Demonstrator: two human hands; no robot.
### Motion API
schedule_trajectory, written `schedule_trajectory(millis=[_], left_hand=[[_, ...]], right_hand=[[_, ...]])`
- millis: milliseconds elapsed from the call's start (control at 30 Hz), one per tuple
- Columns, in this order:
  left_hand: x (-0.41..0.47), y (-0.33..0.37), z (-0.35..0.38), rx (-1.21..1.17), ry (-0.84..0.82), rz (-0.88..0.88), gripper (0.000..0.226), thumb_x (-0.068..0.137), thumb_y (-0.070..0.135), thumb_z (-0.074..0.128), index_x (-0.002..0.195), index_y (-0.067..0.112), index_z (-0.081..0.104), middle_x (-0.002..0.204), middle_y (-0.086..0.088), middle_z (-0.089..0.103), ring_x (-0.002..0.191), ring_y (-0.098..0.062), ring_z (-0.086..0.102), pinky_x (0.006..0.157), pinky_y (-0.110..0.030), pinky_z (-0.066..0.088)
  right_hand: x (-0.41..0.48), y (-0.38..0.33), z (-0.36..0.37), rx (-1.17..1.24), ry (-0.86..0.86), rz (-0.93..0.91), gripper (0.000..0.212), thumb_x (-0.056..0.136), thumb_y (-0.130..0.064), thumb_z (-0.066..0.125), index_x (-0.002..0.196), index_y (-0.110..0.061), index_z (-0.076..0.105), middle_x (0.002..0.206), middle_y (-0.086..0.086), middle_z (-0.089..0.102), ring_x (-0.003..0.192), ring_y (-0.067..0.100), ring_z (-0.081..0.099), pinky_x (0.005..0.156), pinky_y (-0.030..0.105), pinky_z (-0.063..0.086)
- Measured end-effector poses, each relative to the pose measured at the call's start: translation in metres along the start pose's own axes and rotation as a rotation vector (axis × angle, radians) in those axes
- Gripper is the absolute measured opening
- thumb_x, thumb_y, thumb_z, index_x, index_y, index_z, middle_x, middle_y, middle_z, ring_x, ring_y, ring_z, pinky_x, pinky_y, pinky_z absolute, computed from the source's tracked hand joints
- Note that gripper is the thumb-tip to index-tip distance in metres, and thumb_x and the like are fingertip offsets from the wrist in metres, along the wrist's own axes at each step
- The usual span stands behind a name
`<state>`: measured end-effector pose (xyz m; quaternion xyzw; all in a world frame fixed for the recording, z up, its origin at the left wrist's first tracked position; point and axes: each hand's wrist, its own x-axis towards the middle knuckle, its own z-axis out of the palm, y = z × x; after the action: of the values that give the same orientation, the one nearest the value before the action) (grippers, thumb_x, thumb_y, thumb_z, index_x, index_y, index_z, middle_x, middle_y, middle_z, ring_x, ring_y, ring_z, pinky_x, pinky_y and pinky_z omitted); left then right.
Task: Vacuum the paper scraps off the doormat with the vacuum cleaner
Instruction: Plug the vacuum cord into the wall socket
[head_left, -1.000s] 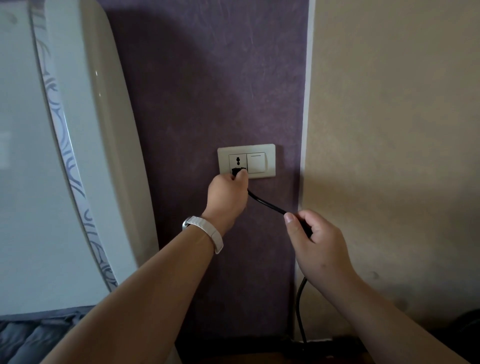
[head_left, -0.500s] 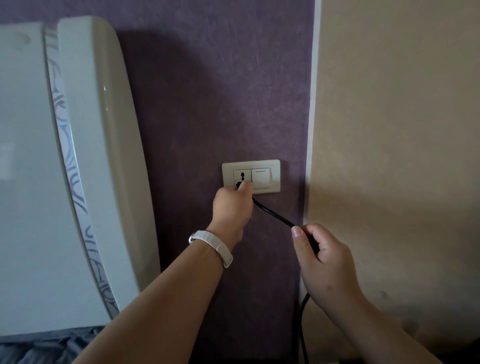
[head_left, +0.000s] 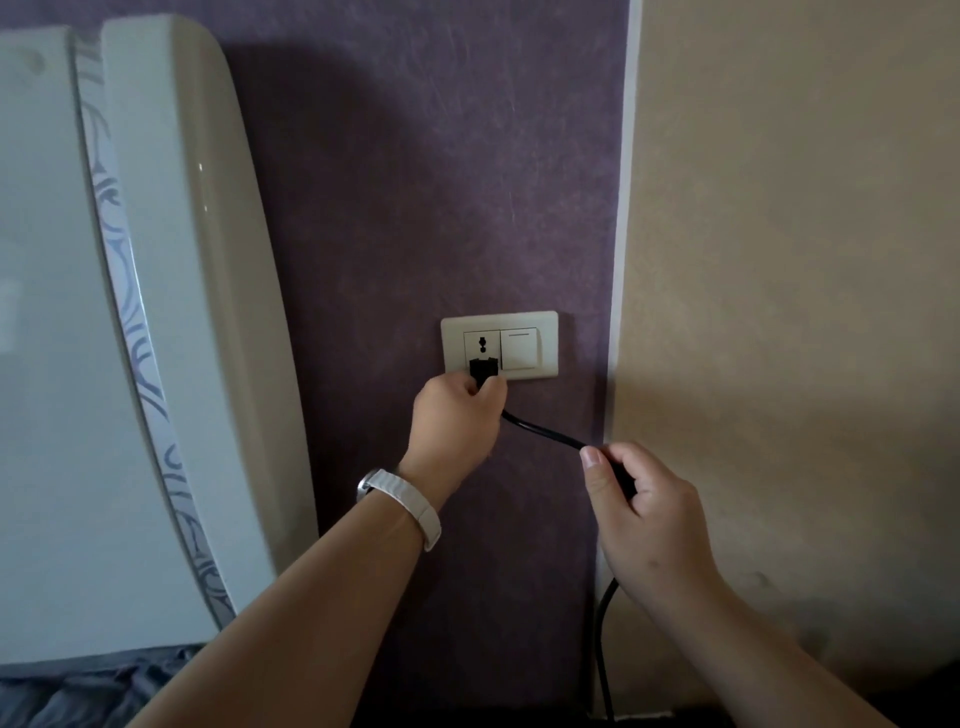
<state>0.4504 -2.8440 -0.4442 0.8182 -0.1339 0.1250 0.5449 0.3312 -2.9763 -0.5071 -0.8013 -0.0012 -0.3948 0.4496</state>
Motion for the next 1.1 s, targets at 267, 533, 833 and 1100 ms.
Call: schedule_trajectory(millis=[267,533,833,1100], left_hand=[[0.002,0.006,-0.002,0.244,0.046,0.128,0.045,0.094,0.027,0.050,0.053,0.012,0.035,0.048,0.002,0.042,0.045,-0.014,0.037,0.042,-0.026,0.029],[0.009,-0.001,-0.005,0.234,0.014,0.131,0.045,0.095,0.030,0.050,0.056,0.011,0.039,0.051,0.002,0.045,0.048,-0.014,0.040,0.048,-0.028,0.035],[0.016,-0.007,0.001,0.238,0.024,0.199,0.047,0.098,0.032,0.051,0.057,0.012,0.041,0.049,0.003,0.045,0.043,-0.010,0.039,0.039,-0.021,0.032],[0.017,-0.005,0.003,0.243,0.017,0.173,0.046,0.099,0.035,0.048,0.060,0.012,0.041,0.054,0.002,0.048,0.047,-0.011,0.043,0.037,-0.018,0.031]], right_hand=[[0.000,0.009,0.002,0.016,0.008,0.071,0.037,0.096,-0.037,0.053,0.067,-0.013,0.054,0.063,0.011,0.050,0.047,0.014,0.042,0.045,0.034,0.033],[0.002,0.016,0.010,0.006,0.006,0.034,0.031,0.095,-0.038,0.054,0.070,-0.020,0.058,0.059,0.002,0.052,0.047,0.011,0.045,0.044,0.023,0.031],[0.001,0.026,0.015,-0.008,-0.009,0.042,0.030,0.095,-0.039,0.054,0.073,-0.020,0.061,0.061,0.000,0.054,0.049,0.012,0.049,0.046,0.022,0.032],[0.002,0.026,0.019,0.001,-0.004,0.109,0.032,0.097,-0.030,0.058,0.072,-0.011,0.058,0.058,0.005,0.050,0.049,0.008,0.044,0.046,0.025,0.032]])
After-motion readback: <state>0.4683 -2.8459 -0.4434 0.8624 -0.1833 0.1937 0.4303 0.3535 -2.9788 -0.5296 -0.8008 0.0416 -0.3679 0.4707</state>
